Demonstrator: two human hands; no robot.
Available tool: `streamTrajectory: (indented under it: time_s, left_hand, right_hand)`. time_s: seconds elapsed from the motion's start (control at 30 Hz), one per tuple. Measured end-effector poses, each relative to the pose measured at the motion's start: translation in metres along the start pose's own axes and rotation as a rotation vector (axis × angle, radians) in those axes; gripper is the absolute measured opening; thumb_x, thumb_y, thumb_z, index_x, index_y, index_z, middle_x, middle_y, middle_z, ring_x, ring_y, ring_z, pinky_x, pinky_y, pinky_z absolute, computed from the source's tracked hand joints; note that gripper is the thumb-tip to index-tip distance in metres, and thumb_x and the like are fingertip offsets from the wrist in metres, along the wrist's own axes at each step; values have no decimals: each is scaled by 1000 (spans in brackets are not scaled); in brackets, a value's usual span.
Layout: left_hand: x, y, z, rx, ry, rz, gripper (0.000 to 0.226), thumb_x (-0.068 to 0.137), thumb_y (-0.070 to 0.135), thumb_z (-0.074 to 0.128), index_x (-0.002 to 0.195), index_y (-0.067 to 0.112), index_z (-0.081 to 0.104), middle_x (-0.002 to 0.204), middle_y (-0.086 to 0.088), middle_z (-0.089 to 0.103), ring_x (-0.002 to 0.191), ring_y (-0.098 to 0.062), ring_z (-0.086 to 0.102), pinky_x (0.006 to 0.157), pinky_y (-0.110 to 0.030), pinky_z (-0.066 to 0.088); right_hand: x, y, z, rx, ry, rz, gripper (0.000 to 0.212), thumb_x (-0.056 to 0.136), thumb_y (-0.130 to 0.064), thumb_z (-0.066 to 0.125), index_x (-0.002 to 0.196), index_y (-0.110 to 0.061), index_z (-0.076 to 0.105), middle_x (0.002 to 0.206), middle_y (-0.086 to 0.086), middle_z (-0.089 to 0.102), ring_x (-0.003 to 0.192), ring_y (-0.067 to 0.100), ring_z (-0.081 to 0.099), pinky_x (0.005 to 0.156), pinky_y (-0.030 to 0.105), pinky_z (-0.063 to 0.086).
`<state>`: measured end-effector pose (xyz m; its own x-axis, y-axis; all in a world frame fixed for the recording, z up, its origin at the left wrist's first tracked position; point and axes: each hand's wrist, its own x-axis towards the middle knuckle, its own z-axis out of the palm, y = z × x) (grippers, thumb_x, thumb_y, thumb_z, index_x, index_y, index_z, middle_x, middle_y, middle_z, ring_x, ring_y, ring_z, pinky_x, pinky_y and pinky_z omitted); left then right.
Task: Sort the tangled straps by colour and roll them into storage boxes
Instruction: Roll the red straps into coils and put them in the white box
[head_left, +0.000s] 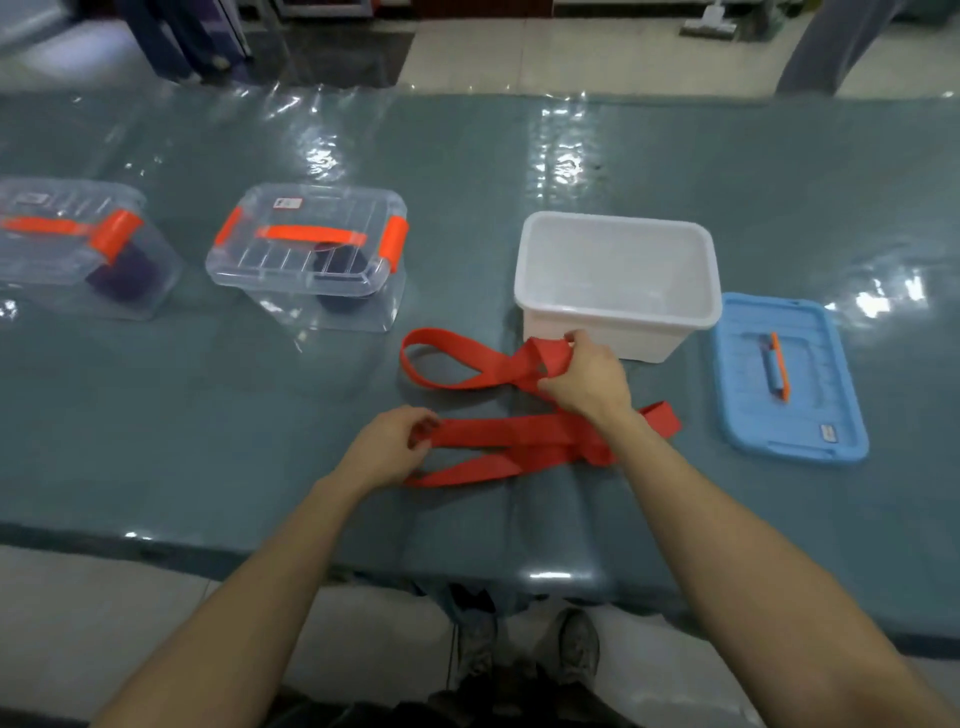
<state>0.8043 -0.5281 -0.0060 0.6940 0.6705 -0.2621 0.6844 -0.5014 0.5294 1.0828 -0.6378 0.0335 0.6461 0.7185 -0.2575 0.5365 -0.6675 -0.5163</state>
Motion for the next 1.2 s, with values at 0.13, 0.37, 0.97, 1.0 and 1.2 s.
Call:
streamTrajectory:
  time_s: [0.13,0.37,0.97,1.0,1.2]
  left_hand:
    - [26,34,-26,-136,228,112,54,89,10,84,140,9,65,131,-11,67,117,-27,67,108,-47,53]
    - [73,136,-77,-209,81,290,45,103,35,73,144,17,65,145,-4,69,138,-23,61,121,-48,44]
    - [57,311,-239,-798,682,659,24,110,42,58,93,33,45,95,-17,82,90,-35,83,80,-56,65]
    - [58,312,-243,-817,621,661,23,110,41,58,96,31,44,95,-18,82,87,-37,83,76,-54,66]
    - [72,299,-198,-784,324,487,28,100,42,63,106,21,46,74,6,68,64,-18,65,67,-36,53]
  right_hand:
    - [-13,-25,-72,-85,-97,-225,61,73,-34,86,130,-25,68,115,1,77,105,28,70,86,35,53]
    - [-48,-58,-188,97,38,-436,60,74,-3,85,128,-25,73,97,-9,71,75,16,63,72,29,53]
    - [-74,-97,-341,581,365,-669,50,87,-14,89,134,-10,73,100,19,77,78,27,73,84,35,65]
    - [-74,-99,-342,512,325,-659,52,87,-17,90,136,-12,72,105,13,80,81,28,76,87,37,66]
    - [-62,-89,-317,515,222,-624,55,92,-10,85,144,-17,67,113,13,77,80,34,73,74,36,66]
